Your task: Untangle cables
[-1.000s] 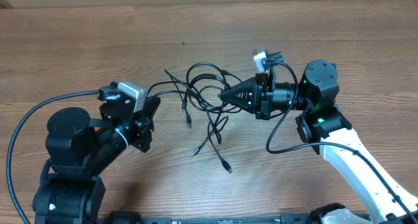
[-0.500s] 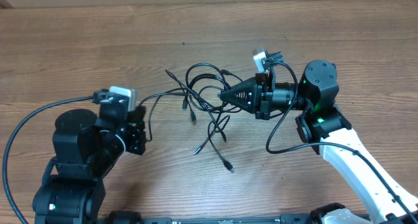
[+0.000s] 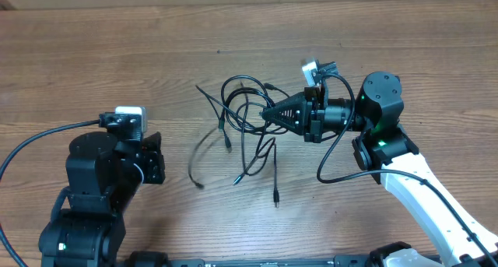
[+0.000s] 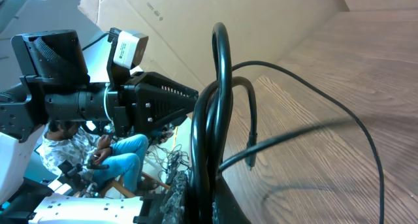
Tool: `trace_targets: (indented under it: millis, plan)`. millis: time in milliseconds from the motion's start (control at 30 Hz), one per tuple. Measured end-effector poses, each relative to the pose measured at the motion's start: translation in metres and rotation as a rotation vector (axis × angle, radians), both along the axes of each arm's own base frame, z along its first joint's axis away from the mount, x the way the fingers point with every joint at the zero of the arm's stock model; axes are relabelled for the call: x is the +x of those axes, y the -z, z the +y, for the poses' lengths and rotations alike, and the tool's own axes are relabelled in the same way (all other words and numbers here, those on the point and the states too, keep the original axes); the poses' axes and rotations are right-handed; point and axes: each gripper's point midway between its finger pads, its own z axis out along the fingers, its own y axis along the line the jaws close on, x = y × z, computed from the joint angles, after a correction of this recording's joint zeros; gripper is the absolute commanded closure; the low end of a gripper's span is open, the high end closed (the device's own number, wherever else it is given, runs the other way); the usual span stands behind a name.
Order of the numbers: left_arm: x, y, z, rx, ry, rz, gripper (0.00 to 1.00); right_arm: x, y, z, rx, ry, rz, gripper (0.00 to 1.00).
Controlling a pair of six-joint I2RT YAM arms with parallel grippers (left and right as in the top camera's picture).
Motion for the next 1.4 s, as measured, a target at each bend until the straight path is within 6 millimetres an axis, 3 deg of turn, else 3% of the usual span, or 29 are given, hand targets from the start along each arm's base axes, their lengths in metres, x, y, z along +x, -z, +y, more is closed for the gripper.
trace_targets:
  millis: [133, 200, 233, 567, 1067, 1333, 1400]
  plan:
    - [0.0, 0.0, 0.0, -0.003, -0.006, 0.001, 0.23, 0.0, 0.0, 0.0, 0.0, 0.0, 0.0, 0.96]
    - [0.0, 0.0, -0.001, -0.005, 0.001, 0.0, 0.03, 0.0, 0.0, 0.0, 0.0, 0.0, 0.001, 0.96]
    - [0.0, -0.001, -0.002, -0.016, 0.003, -0.002, 0.0, 0.0, 0.0, 0.0, 0.0, 0.0, 0.0, 0.96]
    - [0.009, -0.017, -0.023, -0.107, 0.09, -0.067, 0.0, 0.0, 0.0, 0.0, 0.0, 0.0, 0.0, 0.96]
    - [0.033, -0.021, -0.102, -0.427, 0.459, -0.003, 0.0, 0.0, 0.0, 0.0, 0.0, 0.0, 0.0, 0.96]
    - [0.034, -0.023, -0.121, -0.514, 0.576, 0.018, 0.0, 0.0, 0.0, 0.0, 0.0, -0.001, 0.001, 0.96]
    - [0.036, -0.02, -0.124, -0.53, 0.592, 0.034, 0.04, 0.0, 0.0, 0.0, 0.0, -0.001, 0.002, 0.96]
